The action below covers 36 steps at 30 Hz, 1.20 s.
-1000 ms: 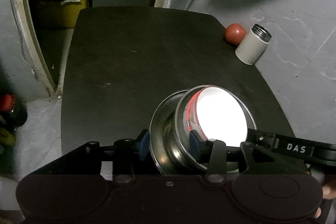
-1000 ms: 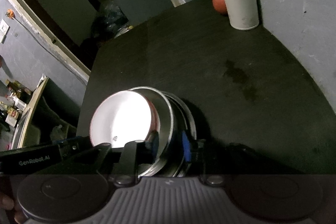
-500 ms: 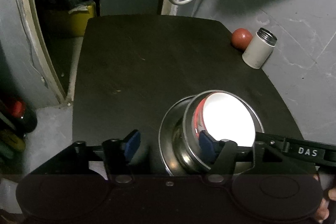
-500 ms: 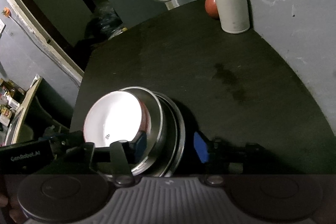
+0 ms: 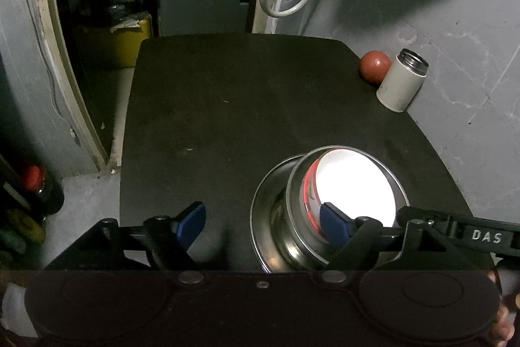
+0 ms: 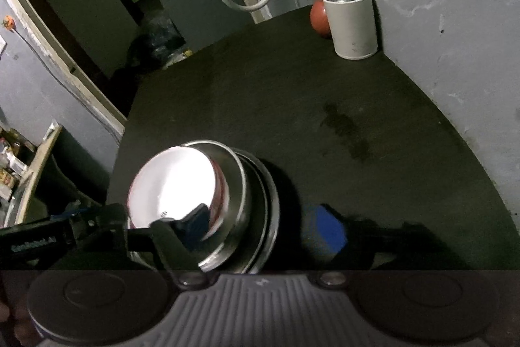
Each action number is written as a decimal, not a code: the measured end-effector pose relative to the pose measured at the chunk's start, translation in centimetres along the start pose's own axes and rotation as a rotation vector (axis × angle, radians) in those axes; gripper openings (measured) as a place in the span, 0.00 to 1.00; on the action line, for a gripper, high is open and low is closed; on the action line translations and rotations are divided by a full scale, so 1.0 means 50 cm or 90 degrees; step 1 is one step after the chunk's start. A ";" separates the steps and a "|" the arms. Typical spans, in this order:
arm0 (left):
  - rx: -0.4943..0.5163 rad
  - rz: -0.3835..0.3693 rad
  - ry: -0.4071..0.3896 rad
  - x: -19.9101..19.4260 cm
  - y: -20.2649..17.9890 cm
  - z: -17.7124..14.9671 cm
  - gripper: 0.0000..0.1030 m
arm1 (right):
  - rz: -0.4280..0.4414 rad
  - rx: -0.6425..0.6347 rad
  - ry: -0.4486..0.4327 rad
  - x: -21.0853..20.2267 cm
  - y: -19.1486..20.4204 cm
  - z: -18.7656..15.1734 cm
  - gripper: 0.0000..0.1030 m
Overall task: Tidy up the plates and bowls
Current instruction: 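Open both tools to release the bowls on the plates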
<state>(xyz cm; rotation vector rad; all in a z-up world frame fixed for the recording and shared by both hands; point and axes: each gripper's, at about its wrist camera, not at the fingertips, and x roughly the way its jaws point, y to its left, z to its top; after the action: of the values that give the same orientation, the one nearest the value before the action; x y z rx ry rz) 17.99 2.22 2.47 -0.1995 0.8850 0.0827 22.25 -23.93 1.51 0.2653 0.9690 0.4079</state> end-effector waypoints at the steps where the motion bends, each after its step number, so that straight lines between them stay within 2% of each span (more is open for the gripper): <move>1: 0.001 0.001 0.000 -0.001 -0.001 0.000 0.77 | 0.004 -0.002 -0.002 -0.001 0.002 0.000 0.81; 17: -0.002 0.020 -0.014 -0.014 -0.002 -0.002 0.84 | 0.008 -0.014 -0.006 -0.004 0.005 -0.004 0.84; 30: -0.032 0.034 -0.037 -0.032 0.009 -0.008 0.96 | 0.019 -0.019 -0.023 -0.023 -0.001 -0.006 0.96; 36: -0.046 0.039 -0.042 -0.040 0.012 -0.014 0.98 | 0.019 -0.022 -0.026 -0.029 -0.001 -0.006 0.98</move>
<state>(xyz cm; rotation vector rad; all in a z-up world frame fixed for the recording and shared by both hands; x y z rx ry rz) 16.09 2.66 3.49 -0.2353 0.8223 0.1781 21.28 -24.60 2.39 0.2554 0.9175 0.4447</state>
